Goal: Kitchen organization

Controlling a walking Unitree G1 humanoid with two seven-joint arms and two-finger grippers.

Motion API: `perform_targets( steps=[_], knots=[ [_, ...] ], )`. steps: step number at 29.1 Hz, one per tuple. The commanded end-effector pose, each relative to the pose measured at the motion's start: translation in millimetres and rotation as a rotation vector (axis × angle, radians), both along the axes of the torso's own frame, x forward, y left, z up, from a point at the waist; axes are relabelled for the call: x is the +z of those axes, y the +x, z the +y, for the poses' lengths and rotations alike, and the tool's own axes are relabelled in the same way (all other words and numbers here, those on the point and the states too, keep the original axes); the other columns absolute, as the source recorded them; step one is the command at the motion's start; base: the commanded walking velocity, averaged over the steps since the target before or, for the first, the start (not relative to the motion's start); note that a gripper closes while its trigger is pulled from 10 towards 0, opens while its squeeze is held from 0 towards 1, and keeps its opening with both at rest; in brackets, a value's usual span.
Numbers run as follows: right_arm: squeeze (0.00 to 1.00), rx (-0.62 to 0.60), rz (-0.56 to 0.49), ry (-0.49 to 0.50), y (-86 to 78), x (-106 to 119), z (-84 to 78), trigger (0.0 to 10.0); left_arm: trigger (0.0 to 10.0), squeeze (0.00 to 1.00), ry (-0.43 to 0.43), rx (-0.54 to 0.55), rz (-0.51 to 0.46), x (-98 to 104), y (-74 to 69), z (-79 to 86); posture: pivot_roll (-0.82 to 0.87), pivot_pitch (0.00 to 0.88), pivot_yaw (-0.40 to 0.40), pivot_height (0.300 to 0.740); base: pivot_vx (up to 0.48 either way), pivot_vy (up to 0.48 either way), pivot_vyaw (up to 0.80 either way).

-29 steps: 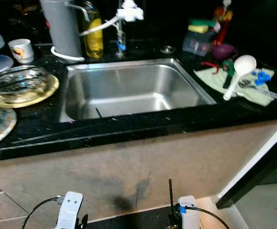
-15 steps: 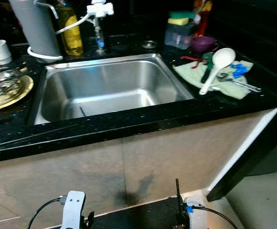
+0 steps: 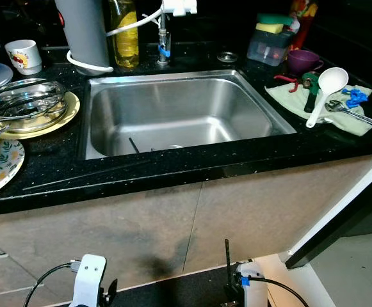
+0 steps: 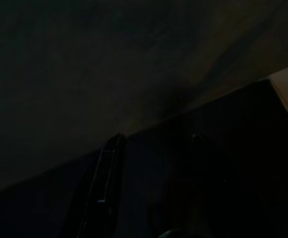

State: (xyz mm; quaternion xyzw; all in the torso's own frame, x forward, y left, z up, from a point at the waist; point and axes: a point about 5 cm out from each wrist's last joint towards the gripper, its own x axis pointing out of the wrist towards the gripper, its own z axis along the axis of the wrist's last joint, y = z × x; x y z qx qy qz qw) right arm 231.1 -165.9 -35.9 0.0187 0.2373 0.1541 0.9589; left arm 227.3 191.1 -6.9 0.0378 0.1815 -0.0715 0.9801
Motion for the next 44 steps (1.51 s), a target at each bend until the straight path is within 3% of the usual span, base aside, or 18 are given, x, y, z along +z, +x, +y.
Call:
perform_targets(
  steps=[1,2,5,6,8,13,15,16,17,20,24,25,26,28,32,35,37,44],
  knots=[
    [0.00,0.085,-0.022,0.022,-4.7,2,2.2,10.0,10.0,0.00,0.034,-0.073,-0.016,3,-9.2,2.1,-0.06,0.150,-0.019,0.740,0.000,0.000,0.00],
    [0.00,0.085,-0.022,0.022,-4.7,2,2.2,10.0,10.0,0.00,0.034,-0.073,-0.016,3,-9.2,2.1,-0.06,0.150,-0.019,0.740,0.000,0.000,0.00],
    [0.00,0.337,-0.114,0.162,-2.2,29,10.7,10.0,10.0,0.00,-0.018,-0.258,-0.081,23,-23.2,-0.1,-0.06,0.153,-0.020,0.740,0.000,0.000,0.00],
    [0.00,0.337,-0.114,0.162,-2.2,29,10.7,10.0,10.0,0.00,-0.018,-0.258,-0.081,23,-23.2,-0.1,-0.06,0.153,-0.020,0.740,0.000,0.000,0.00],
    [0.00,0.558,-0.179,0.313,-1.8,69,15.5,10.0,10.0,0.00,-0.067,-0.457,-0.145,54,-32.0,-9.5,-0.06,0.154,-0.020,0.740,0.000,0.000,0.00],
    [0.00,0.606,-0.210,0.373,1.4,88,16.4,10.0,10.0,0.00,-0.077,-0.499,-0.167,65,-31.5,-11.7,-0.06,0.155,-0.021,0.740,0.000,0.000,0.00],
    [0.00,0.665,-0.290,0.489,11.1,124,17.8,10.0,10.0,0.00,-0.102,-0.545,-0.225,90,-22.8,-15.9,-0.05,0.154,-0.024,0.740,0.000,0.000,0.00],
    [0.00,0.665,-0.290,0.489,11.1,124,17.8,10.0,10.0,0.00,-0.102,-0.545,-0.225,90,-22.8,-15.9,-0.05,0.154,-0.024,0.740,0.000,0.000,0.00],
    [0.00,0.693,-0.345,0.539,16.4,144,19.0,10.0,10.0,0.00,-0.103,-0.570,-0.261,104,-17.6,-18.9,-0.05,0.153,-0.025,0.740,0.000,0.000,0.00],
    [0.00,0.660,-0.489,0.588,33.0,177,19.7,10.0,10.0,0.00,-0.108,-0.583,-0.328,126,-6.2,-23.7,-0.05,0.151,-0.023,0.740,0.000,0.000,0.00],
    [0.00,0.636,-0.542,0.621,38.1,192,18.5,10.0,10.0,0.00,-0.117,-0.581,-0.364,139,-0.6,-25.2,-0.05,0.150,-0.023,0.740,0.000,0.000,0.00],
    [0.00,0.552,-0.651,0.680,50.4,222,12.5,10.0,10.0,0.00,-0.141,-0.558,-0.447,166,13.9,-29.0,-0.05,0.149,-0.022,0.740,0.000,0.000,0.00],
    [0.00,0.552,-0.651,0.680,50.4,222,12.5,10.0,10.0,0.00,-0.141,-0.558,-0.447,166,13.9,-29.0,-0.05,0.149,-0.022,0.740,0.000,0.000,0.00],
    [0.00,0.488,-0.729,0.732,58.0,244,6.2,10.0,10.0,0.00,-0.163,-0.547,-0.522,189,23.8,-33.0,-0.05,0.151,-0.021,0.740,0.000,0.000,0.00],
    [0.00,0.454,-0.757,0.760,61.4,254,1.3,10.0,10.0,0.00,-0.177,-0.541,-0.564,203,29.2,-35.0,-0.05,0.152,-0.023,0.740,0.000,0.000,0.00],
    [0.00,0.379,-0.805,0.768,68.7,272,-7.1,10.0,10.0,0.00,-0.193,-0.528,-0.651,235,40.4,-37.4,-0.05,0.152,-0.024,0.740,0.000,0.000,0.00],
    [0.00,0.359,-0.816,0.764,70.2,276,-8.6,10.0,10.0,0.00,-0.199,-0.525,-0.661,241,42.3,-37.9,-0.05,0.152,-0.024,0.740,0.000,0.000,0.00],
    [0.00,0.154,-0.946,0.799,85.7,315,-24.2,10.0,10.0,0.00,-0.200,-0.454,-0.747,282,58.2,-37.2,-0.05,0.151,-0.024,0.740,0.000,0.000,0.00]
  ],
)
